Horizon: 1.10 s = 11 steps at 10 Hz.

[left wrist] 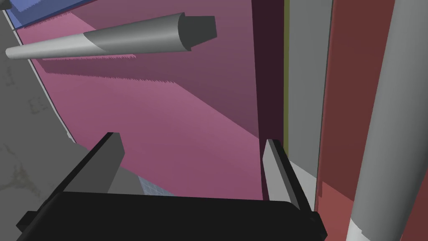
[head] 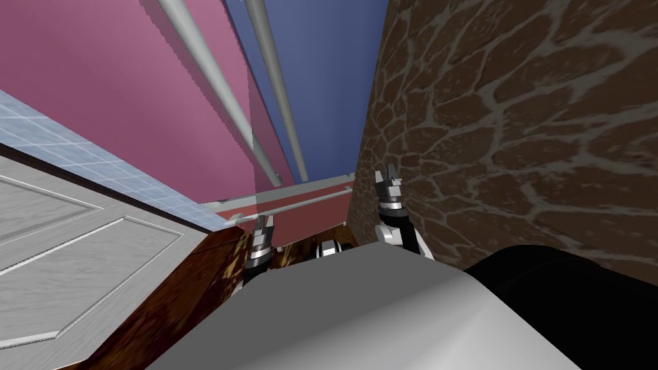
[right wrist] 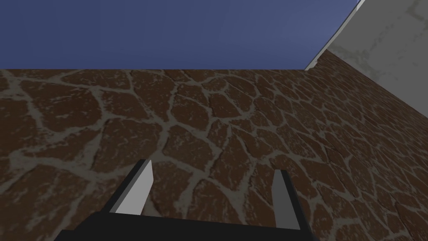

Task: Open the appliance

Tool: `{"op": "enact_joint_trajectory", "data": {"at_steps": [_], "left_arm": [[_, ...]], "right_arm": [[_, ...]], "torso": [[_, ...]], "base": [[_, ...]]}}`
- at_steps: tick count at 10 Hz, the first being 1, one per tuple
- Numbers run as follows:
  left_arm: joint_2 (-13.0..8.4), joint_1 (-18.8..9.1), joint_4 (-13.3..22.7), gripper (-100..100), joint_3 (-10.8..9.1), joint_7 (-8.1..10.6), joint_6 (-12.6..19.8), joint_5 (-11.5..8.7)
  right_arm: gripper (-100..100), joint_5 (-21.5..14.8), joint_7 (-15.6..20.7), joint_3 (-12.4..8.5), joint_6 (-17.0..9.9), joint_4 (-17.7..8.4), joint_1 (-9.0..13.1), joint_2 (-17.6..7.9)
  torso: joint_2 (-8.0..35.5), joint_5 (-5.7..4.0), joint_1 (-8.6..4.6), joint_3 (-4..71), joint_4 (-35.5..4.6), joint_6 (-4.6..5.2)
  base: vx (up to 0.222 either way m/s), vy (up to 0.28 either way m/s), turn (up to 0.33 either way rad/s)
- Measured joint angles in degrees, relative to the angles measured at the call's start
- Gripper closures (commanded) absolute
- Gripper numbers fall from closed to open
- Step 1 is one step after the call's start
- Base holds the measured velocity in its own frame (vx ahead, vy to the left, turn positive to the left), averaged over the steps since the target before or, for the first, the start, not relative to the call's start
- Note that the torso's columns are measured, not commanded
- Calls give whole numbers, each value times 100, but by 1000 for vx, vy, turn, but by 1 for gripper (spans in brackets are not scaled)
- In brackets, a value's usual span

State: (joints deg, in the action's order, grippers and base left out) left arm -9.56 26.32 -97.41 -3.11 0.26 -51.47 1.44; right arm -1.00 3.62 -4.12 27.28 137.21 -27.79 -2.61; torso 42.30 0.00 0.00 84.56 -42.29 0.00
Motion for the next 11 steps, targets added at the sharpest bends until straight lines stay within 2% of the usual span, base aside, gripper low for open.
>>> {"op": "enact_joint_trajectory", "data": {"at_steps": [4,11], "left_arm": [[37,-136,656,-100,1,15,-458,-10],[122,-226,1543,-100,15,37,-1064,-19]], "right_arm": [[0,0,0,0,0,0,0,0],[0,0,0,0,0,0,0,0]], "torso": [[-2,0,-2,1,0,1],[-9,-2,-6,5,2,0]], "base": [[76,-32,4],[64,-29,4]]}}
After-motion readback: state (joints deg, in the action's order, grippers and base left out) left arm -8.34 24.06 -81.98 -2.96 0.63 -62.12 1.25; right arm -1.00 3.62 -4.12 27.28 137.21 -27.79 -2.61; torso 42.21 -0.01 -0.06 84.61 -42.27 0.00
